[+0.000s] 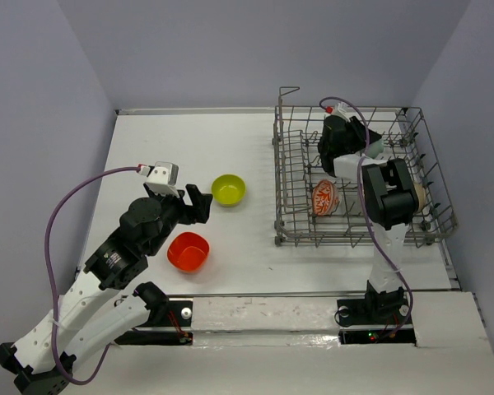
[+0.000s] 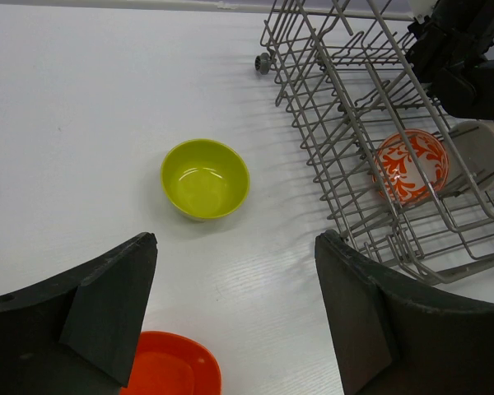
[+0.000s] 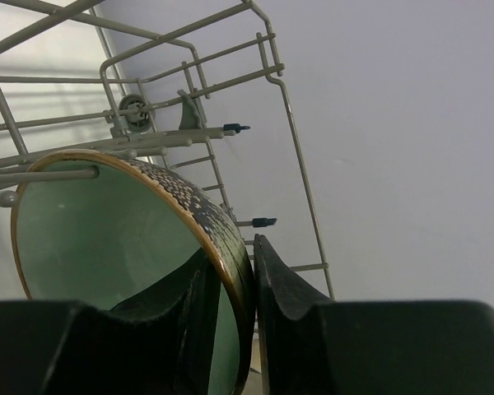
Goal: Load the bowls into the dish rack
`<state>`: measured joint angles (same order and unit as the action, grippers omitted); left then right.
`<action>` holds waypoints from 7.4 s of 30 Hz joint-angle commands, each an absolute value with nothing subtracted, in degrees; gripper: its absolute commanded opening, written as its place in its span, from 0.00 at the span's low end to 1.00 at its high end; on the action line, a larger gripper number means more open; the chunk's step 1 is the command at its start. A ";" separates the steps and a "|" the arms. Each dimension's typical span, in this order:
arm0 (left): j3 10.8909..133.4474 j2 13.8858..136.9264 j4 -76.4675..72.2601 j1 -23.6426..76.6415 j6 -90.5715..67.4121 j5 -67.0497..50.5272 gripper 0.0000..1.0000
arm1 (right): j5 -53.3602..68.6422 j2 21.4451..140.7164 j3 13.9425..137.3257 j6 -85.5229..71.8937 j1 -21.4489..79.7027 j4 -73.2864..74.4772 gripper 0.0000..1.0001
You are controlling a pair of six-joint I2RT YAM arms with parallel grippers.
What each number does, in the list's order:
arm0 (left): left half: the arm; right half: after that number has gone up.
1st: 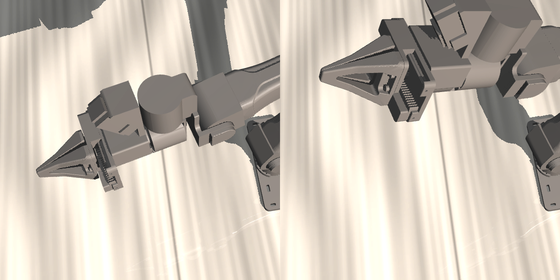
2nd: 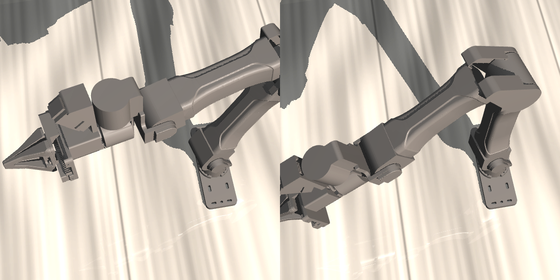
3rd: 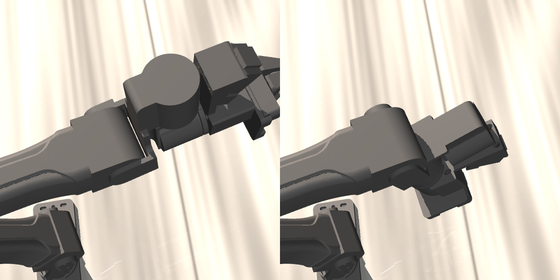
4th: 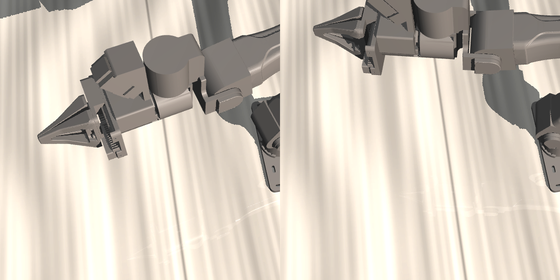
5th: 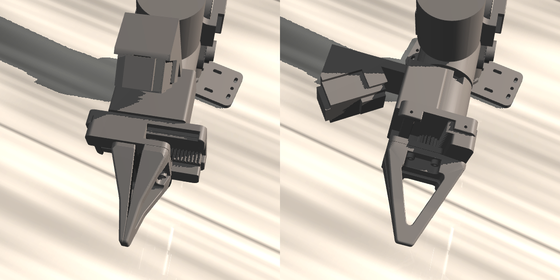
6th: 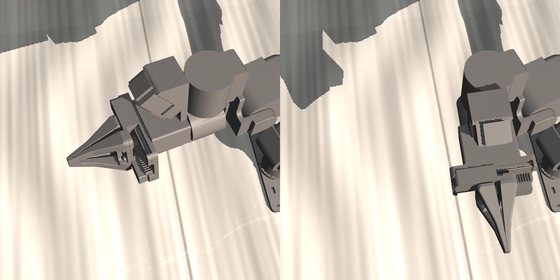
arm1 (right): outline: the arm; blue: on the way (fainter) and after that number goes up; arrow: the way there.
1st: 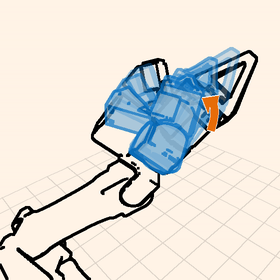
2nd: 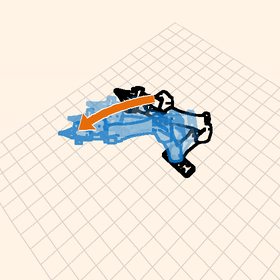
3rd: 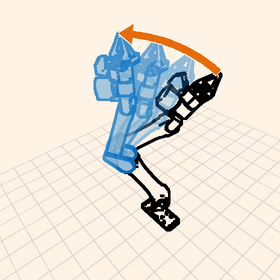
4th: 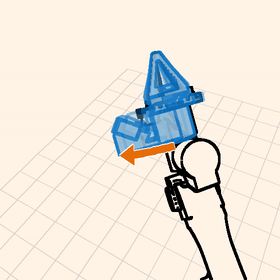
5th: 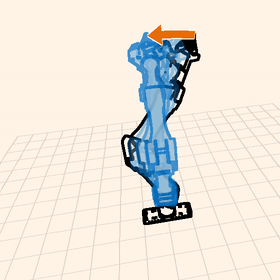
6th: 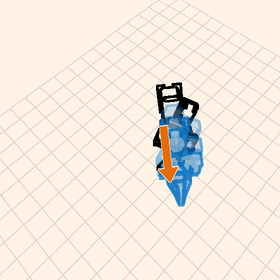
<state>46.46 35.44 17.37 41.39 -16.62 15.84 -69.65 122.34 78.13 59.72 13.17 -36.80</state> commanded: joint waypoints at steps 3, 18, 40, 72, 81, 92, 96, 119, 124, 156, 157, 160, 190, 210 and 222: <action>45.88 35.51 15.12 41.05 -15.47 15.56 0.87 | -67.50 123.75 80.24 55.99 12.92 -34.37 0.30; 45.88 35.42 15.21 41.05 -15.47 15.64 0.87 | -67.94 119.71 83.94 48.79 12.92 -25.76 0.65; 45.88 37.00 15.82 40.17 -15.82 18.45 0.87 | -51.25 111.80 97.37 13.22 13.44 14.91 0.70; 65.03 85.67 15.82 26.90 -32.08 9.49 0.75 | 8.77 56.26 74.27 -21.97 13.45 37.62 0.72; 64.43 90.88 15.38 26.98 -34.98 13.09 0.71 | 12.57 54.05 73.48 -22.41 13.45 37.71 0.72; 61.97 93.78 14.16 26.98 -36.21 14.50 0.70 | 13.45 53.26 72.95 -22.41 13.45 37.62 0.73; 60.38 94.65 12.75 26.98 -36.65 14.50 0.69 | 13.45 53.26 72.78 -22.41 13.45 37.70 0.73; 62.22 80.97 17.03 26.72 -33.76 15.47 0.00 | 12.57 55.10 73.47 -21.71 13.45 38.06 0.76; 69.77 70.23 22.31 28.73 -31.38 12.92 0.00 | 15.02 57.91 75.32 -21.80 13.45 38.67 0.78; 113.73 95.61 36.47 55.37 -30.76 26.89 0.00 | 15.65 63.28 90.61 -22.59 13.97 44.56 0.73; 114.25 96.06 36.47 55.81 -30.76 26.89 0.00 | 15.47 63.28 90.79 -22.50 13.97 44.82 0.73; 115.13 97.47 36.47 56.16 -30.94 26.81 0.00 | 15.12 62.93 90.79 -22.50 13.97 44.91 0.73; 124.01 101.78 36.47 61.00 -29.00 28.39 0.00 | 8.27 67.85 86.66 -21.01 14.50 43.24 0.30; 125.77 103.80 38.14 61.79 -27.77 32.69 0.00 | -1.58 67.24 89.47 -18.81 15.02 47.20 0.22; 128.14 104.95 37.53 63.02 -24.53 32.87 0.59 | -8.52 70.05 92.02 -18.11 16.17 47.99 0.01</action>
<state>125.47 107.18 38.83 62.59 -26.81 30.87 -4.56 69.21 87.99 -18.37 15.86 49.50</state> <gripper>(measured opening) 0.525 0.206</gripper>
